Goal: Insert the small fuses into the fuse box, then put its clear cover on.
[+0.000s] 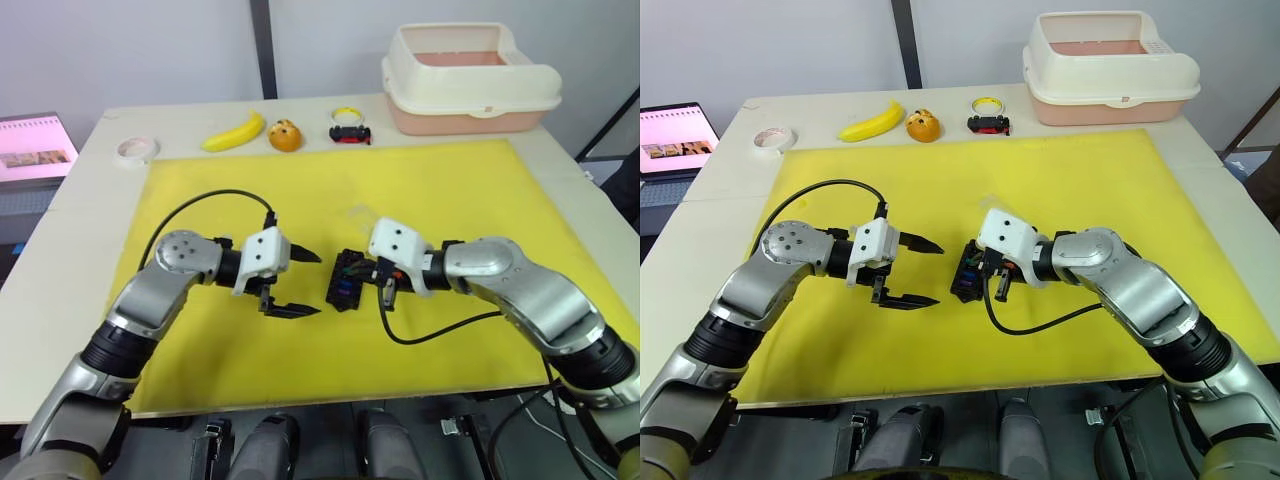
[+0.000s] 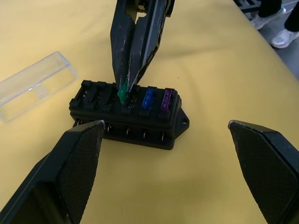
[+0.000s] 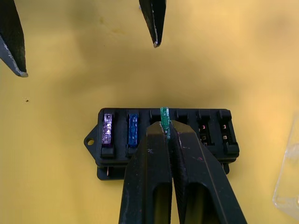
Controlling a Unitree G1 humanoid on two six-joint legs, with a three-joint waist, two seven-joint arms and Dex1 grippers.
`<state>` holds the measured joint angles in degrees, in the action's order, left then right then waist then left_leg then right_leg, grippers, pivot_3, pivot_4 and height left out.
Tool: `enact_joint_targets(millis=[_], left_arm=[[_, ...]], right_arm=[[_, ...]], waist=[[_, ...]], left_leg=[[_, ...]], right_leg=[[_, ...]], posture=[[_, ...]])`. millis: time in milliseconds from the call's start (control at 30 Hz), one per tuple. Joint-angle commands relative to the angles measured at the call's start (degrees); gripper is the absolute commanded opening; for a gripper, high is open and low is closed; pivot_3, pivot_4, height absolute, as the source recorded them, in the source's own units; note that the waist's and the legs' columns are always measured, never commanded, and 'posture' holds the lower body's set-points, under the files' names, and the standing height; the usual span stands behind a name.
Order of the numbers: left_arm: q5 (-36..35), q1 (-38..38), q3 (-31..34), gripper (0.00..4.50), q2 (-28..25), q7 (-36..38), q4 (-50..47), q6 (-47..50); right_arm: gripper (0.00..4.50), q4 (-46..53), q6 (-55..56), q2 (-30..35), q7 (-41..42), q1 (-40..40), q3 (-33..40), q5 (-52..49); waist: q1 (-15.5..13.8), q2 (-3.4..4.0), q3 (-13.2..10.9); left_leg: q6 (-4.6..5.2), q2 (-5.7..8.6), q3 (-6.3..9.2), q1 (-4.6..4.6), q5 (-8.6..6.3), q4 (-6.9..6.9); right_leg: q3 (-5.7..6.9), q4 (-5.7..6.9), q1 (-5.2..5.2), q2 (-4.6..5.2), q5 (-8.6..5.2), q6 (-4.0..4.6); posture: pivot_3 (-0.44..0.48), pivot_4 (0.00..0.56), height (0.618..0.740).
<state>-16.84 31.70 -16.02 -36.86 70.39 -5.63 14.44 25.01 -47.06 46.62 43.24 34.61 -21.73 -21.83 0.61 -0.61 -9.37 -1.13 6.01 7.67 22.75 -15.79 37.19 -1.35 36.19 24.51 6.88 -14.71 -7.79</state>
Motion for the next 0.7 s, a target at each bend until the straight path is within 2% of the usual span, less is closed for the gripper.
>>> enact_joint_targets(millis=[33,700], left_arm=[[0.05,0.54,0.96,4.47,0.28,0.03,-1.07,-0.61],[1.1,0.88,1.01,4.47,1.64,0.45,0.61,-1.42]], right_arm=[[0.0,0.78,0.57,-0.53,0.95,-0.33,1.22,1.22],[0.0,3.96,-2.79,-1.63,3.29,0.69,4.11,1.43]], waist=[[0.01,0.0,0.0],[0.01,0.0,0.0]], left_leg=[[0.0,0.0,0.0,0.0,0.0,0.0],[-0.01,0.0,0.0,-0.02,0.01,0.03]], right_leg=[[0.0,0.01,0.0,0.0,0.0,0.0],[0.0,0.04,-0.01,0.0,0.0,0.0]], posture=[[0.0,0.15,0.74],[0.0,0.15,0.74]])
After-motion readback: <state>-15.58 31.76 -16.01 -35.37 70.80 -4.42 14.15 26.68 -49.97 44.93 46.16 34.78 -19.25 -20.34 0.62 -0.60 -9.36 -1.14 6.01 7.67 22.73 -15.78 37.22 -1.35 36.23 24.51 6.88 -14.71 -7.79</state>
